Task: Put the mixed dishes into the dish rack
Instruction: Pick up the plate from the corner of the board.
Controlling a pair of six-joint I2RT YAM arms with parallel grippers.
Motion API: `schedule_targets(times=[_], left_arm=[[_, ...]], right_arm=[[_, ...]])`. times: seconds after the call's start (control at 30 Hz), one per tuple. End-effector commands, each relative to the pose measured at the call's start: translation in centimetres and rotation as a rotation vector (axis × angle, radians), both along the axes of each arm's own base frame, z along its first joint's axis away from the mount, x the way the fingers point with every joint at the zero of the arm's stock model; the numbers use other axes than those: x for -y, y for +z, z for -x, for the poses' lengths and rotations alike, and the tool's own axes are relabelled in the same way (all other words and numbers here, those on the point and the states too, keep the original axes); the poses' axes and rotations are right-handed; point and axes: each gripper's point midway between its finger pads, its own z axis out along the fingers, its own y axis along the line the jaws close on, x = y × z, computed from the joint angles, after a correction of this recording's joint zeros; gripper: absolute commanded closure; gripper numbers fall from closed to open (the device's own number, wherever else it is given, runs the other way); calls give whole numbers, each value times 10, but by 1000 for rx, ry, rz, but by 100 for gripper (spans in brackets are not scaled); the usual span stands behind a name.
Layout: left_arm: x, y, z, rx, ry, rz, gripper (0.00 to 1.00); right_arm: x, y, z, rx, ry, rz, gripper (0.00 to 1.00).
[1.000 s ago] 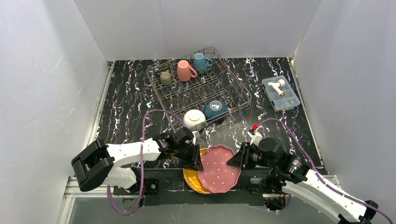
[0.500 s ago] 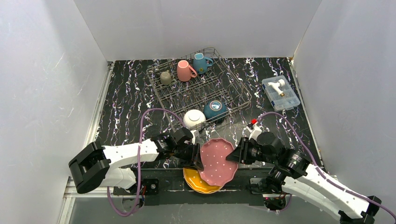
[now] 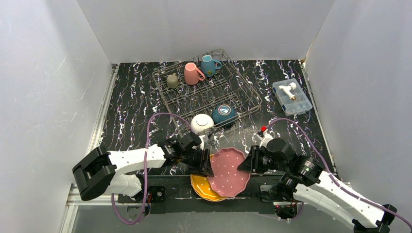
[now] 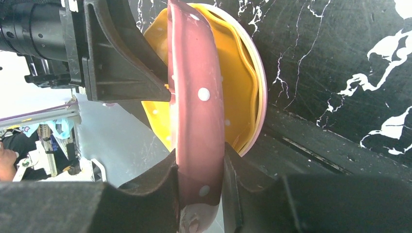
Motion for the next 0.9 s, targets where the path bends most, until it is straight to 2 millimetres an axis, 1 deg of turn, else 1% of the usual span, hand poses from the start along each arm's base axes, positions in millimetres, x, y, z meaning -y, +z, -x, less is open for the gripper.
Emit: schedule_targets(times=[0.0, 0.1, 0.3, 0.47, 0.53, 0.67, 0.73, 0.8, 0.87], left_arm=[[-12, -18, 1, 1, -3, -85, 56], [-11, -23, 2, -11, -7, -95, 57], [-10, -29, 2, -23, -11, -105, 72], [-10, -33, 3, -32, -13, -114, 85], [-10, -33, 3, -34, -13, -115, 92], [-9, -34, 3, -37, -15, -118, 98], [-9, -35, 3, -39, -17, -119, 100], [-9, -35, 3, -40, -16, -120, 100], [-9, -35, 3, -41, -18, -120, 100]], right_arm=[[-9, 42, 0, 70, 18, -133, 99], [-8, 39, 1, 64, 15, -135, 99], [-8, 36, 0, 63, 11, -131, 99], [-6, 28, 0, 55, 4, -117, 98], [-5, 27, 0, 54, 2, -116, 92], [-5, 28, -1, 57, -4, -120, 79], [-6, 29, -1, 58, -3, -124, 73], [-7, 29, -1, 59, -2, -127, 64], [-8, 28, -1, 56, 0, -131, 58]])
